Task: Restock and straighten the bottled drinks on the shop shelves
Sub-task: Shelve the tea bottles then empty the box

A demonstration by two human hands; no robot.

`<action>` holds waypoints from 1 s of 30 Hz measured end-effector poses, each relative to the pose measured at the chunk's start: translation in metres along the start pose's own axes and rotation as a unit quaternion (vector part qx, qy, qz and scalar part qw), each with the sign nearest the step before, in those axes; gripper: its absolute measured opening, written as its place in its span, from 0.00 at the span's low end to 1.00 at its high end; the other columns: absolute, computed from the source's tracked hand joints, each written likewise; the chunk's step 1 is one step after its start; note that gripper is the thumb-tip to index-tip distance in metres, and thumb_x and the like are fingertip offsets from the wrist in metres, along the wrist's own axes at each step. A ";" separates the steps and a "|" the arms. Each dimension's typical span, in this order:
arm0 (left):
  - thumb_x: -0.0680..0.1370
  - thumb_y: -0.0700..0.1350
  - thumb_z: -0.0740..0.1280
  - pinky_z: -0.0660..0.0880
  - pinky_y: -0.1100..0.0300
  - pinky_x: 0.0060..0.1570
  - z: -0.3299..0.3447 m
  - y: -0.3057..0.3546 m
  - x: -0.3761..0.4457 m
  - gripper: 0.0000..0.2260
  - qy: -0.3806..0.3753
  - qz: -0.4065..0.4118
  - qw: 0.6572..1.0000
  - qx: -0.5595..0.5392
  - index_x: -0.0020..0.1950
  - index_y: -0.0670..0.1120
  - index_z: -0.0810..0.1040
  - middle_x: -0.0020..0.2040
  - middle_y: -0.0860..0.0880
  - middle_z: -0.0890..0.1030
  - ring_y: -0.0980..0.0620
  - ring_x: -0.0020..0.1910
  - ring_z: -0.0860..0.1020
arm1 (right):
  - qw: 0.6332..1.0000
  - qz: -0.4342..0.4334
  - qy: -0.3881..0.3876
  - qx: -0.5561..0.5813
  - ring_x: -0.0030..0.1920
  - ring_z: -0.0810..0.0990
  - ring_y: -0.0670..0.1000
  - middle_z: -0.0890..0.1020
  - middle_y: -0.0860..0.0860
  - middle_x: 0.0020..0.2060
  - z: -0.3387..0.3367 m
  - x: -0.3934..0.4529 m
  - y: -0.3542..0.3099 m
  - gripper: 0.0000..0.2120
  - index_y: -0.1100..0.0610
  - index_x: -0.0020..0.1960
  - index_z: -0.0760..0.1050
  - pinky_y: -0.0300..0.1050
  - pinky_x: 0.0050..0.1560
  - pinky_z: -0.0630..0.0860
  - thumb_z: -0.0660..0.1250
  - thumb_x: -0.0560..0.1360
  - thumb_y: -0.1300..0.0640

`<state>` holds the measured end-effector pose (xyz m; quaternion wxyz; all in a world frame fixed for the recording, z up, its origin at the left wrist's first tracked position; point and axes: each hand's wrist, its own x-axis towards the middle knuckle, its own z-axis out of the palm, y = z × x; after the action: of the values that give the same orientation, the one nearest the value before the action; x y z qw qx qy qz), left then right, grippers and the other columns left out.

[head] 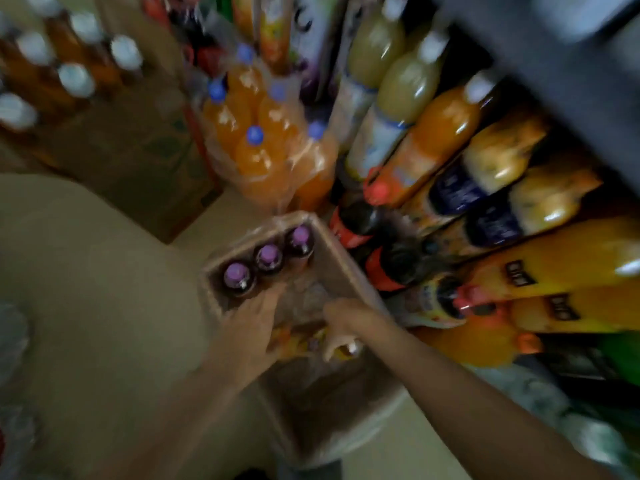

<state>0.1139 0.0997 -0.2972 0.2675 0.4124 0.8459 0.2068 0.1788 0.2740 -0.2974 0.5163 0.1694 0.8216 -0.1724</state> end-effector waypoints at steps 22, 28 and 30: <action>0.45 0.75 0.70 0.76 0.58 0.44 -0.399 0.693 -0.100 0.40 -0.018 0.360 0.909 -0.208 0.47 0.50 0.75 0.35 0.54 0.81 0.57 0.38 0.78 | 0.566 -0.021 0.649 0.509 0.50 0.81 0.48 0.83 0.51 0.49 -0.121 -0.821 0.163 0.39 0.55 0.54 0.77 0.49 0.55 0.78 0.77 0.52 0.33; 0.54 0.61 0.67 0.74 0.63 0.52 -0.314 0.866 -0.167 0.35 -0.048 0.499 0.850 -0.160 0.61 0.54 0.72 0.54 0.54 0.80 0.56 0.55 0.77 | 0.466 0.116 0.783 0.395 0.46 0.78 0.36 0.82 0.43 0.44 -0.005 -0.917 0.248 0.28 0.55 0.51 0.79 0.27 0.47 0.73 0.79 0.55 0.45; 0.59 0.59 0.67 0.71 0.66 0.51 -0.285 0.918 -0.187 0.31 -0.063 0.522 0.834 -0.166 0.61 0.52 0.72 0.54 0.54 0.78 0.58 0.55 0.76 | 0.452 0.170 0.806 0.342 0.48 0.76 0.37 0.82 0.45 0.44 0.029 -0.953 0.284 0.26 0.57 0.52 0.77 0.24 0.42 0.69 0.81 0.58 0.52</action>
<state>0.5723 0.4390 0.4993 0.2373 0.7542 0.4391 0.4266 0.7216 0.4162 0.5237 -0.4575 0.5322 0.6995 -0.1349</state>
